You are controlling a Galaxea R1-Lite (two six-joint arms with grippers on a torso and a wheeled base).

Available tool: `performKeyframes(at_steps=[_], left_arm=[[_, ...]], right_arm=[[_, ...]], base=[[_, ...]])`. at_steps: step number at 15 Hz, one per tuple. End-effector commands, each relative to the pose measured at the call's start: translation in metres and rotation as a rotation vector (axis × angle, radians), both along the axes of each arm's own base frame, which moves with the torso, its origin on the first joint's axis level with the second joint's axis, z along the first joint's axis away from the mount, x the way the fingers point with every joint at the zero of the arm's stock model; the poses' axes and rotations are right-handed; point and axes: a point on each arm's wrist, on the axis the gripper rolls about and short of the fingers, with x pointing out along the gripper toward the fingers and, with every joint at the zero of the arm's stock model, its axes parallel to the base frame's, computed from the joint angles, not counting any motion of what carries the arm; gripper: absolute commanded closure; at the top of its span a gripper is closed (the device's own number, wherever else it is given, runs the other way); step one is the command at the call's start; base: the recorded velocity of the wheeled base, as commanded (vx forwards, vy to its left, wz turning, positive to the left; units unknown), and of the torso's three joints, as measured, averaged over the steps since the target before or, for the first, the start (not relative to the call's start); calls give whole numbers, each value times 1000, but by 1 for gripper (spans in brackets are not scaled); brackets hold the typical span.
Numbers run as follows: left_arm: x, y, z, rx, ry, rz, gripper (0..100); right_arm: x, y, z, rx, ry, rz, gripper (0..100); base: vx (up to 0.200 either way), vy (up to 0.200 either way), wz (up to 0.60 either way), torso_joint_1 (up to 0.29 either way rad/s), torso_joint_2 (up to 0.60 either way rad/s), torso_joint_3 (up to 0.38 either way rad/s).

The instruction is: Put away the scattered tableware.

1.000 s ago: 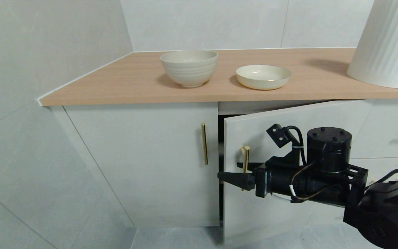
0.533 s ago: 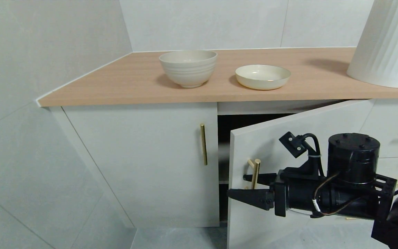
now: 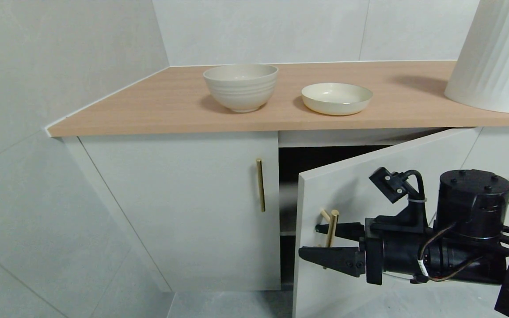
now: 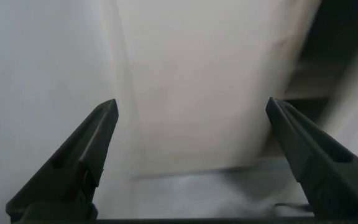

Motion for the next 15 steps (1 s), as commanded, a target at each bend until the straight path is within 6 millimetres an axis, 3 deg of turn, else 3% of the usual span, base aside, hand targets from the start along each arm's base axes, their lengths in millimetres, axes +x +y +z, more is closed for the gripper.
performKeyframes(at_steps=[1,5,6,9,12,13,15], left_arm=[[-10,-3,29,-35,-21,-164,0],[-4,-10,87,-25,44,-537,0],[12,-12,110,-60,111,-655,0],[68,-15,138,-120,271,-744,0],[142,-24,138,-147,387,-780,0],[173,-30,125,-160,442,-775,0],[197,-41,100,-164,526,-787,0]], right_arm=[[-2,-1,3,6,-9,3,0],[-2,-2,3,8,-11,3,0],[-3,-2,4,9,-12,3,0],[-6,1,3,6,-9,18,0],[-6,1,3,8,-11,18,0],[-5,2,2,4,-6,18,0],[-2,4,-3,-7,8,18,0]], base=[[0,0,0,0,0,0],[0,0,0,0,0,0],[0,0,0,0,0,0],[0,0,0,0,0,0],[0,0,0,0,0,0],[0,0,0,0,0,0],[0,0,0,0,0,0]])
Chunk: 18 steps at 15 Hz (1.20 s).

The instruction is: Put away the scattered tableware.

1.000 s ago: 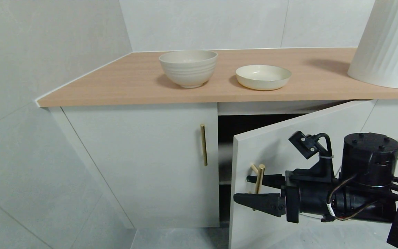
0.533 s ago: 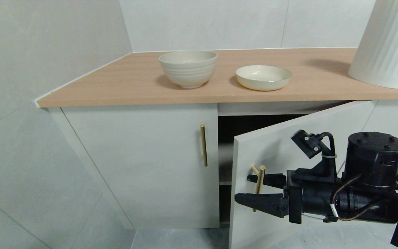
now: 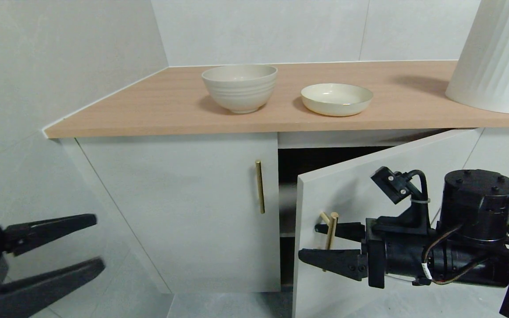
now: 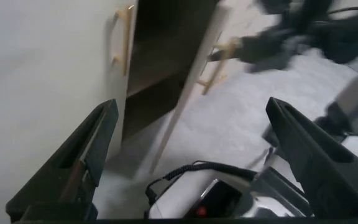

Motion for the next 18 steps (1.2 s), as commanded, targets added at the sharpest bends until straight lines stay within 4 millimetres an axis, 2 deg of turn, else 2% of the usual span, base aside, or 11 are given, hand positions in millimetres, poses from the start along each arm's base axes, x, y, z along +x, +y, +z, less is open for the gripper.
performKeyframes(at_steps=[1,5,10,11,18], left_arm=[[71,-23,-50,46,217,-34,0],[83,-37,-72,67,204,-22,0],[75,-49,-80,61,249,-78,0],[75,-49,-80,60,251,-82,100],[80,-54,-74,34,261,-91,100]], right_arm=[[3,2,-6,-16,20,2,0],[2,2,-6,-15,19,3,0],[1,4,-6,-16,18,10,0],[1,4,-7,-17,19,10,0],[1,4,-5,-12,15,9,0]], base=[[0,0,0,0,0,0],[0,0,0,0,0,0],[0,0,0,0,0,0],[0,0,0,0,0,0],[0,0,0,0,0,0]])
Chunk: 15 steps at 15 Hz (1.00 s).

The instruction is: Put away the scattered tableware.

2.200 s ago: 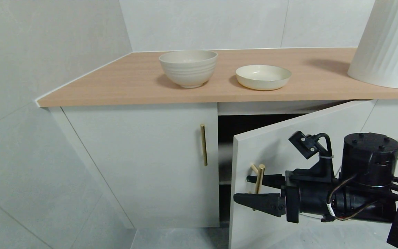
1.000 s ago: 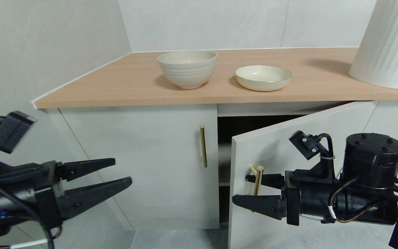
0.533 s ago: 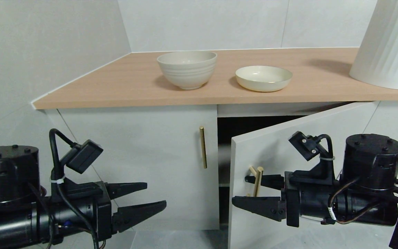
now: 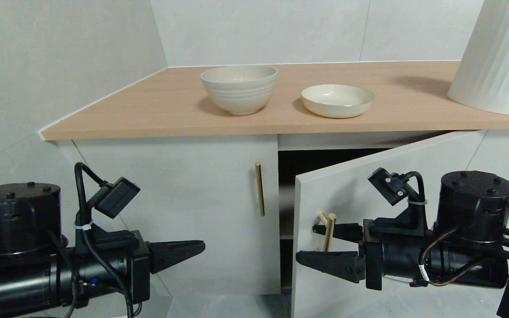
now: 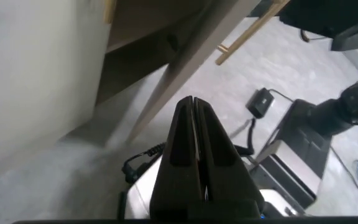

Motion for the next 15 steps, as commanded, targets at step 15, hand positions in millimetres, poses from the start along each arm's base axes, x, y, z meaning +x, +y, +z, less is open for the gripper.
performKeyframes(at_steps=[15], left_arm=[[84,-83,-36,-211,-97,-68,100]], right_arm=[[0,2,0,0,-2,7,0]], base=[[0,0,0,0,0,0]])
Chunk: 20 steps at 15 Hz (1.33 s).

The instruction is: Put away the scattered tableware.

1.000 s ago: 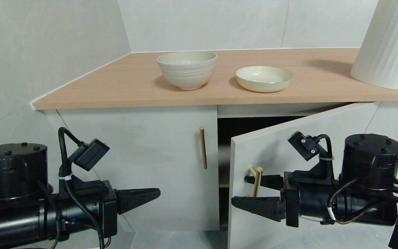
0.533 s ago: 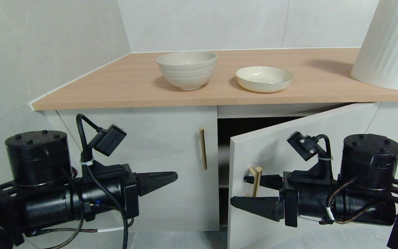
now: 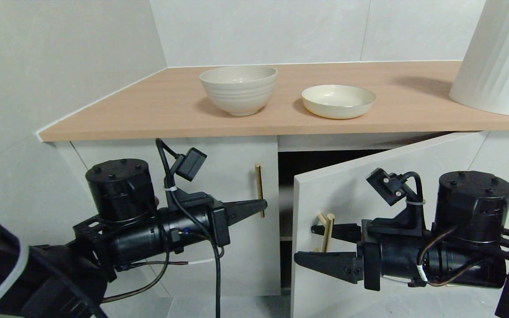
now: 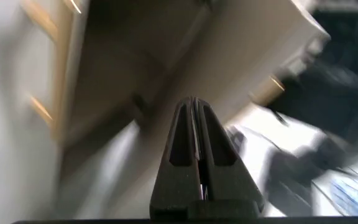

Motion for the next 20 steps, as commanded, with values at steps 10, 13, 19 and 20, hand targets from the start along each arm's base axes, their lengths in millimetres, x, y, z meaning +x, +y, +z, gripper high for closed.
performKeyframes(at_steps=[10,13,19,20], left_arm=[[9,-57,-50,-23,-83,77,100],[8,-62,-59,-3,-74,65,100],[9,-74,-73,31,-151,73,100],[8,-75,-73,30,-152,70,100]], right_arm=[[-3,0,1,0,-10,7,0],[-3,0,0,-11,-36,5,0],[-4,-12,2,-20,-68,-22,0],[1,-15,-1,-36,-86,-39,0]], base=[[0,0,0,0,0,0],[0,0,0,0,0,0],[0,0,0,0,0,0],[0,0,0,0,0,0]])
